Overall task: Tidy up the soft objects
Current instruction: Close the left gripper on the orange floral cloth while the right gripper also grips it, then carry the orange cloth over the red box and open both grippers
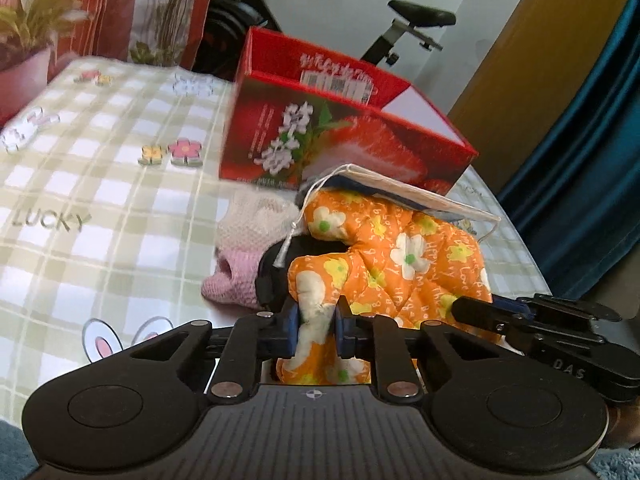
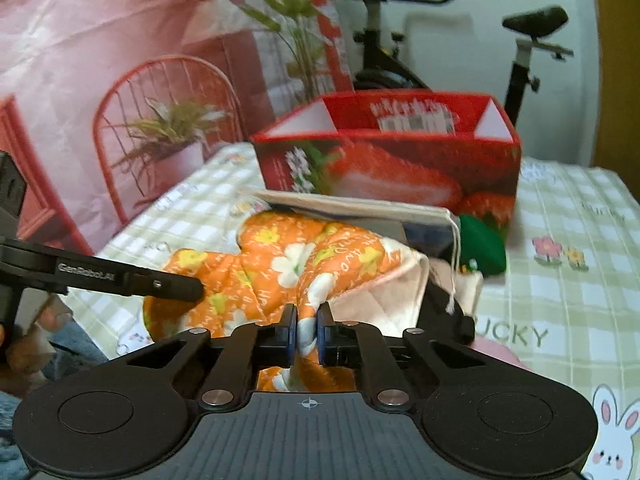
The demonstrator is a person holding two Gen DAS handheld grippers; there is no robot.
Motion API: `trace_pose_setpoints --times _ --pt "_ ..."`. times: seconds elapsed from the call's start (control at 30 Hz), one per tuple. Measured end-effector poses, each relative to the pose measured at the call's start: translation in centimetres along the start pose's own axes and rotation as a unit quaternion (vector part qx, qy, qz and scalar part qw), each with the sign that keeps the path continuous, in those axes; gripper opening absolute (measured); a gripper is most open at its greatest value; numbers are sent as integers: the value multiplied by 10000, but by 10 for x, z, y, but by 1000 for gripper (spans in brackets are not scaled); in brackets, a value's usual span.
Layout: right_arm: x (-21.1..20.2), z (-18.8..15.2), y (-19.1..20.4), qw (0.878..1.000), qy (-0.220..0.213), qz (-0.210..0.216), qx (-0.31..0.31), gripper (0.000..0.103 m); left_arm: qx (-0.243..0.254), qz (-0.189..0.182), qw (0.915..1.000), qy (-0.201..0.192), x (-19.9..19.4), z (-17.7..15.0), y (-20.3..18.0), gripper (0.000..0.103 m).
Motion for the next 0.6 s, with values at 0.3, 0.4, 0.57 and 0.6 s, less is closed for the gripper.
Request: trace_pose_setpoints --times 0.3,0.4,0.57,0.6 --pt "-45 21 19 9941 -947 77 -529 9 473 53 9935 -1030 -55 11 -20 18" --pt "-57 34 24 9893 -1230 31 -780 9 606 40 9891 -1338 -70 22 -28 18" --pt "-62 71 17 9842 -1444 -43 -1023 9 619 2 9854 -1586 -71 58 -36 18" --pt "-61 81 14 9828 -1493 -63 -1090 9 647 32 9842 -1647 -69 66 -37 18"
Point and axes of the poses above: each gripper's, at about its wrist camera, not at the fingertips, and x roughly the way its jaws point, y to its left, z to its top, the point moved 1 cm from there along x, roughly the way its jaws point, and after that the axes turned 6 degrees about y, right-handed, at the moved point
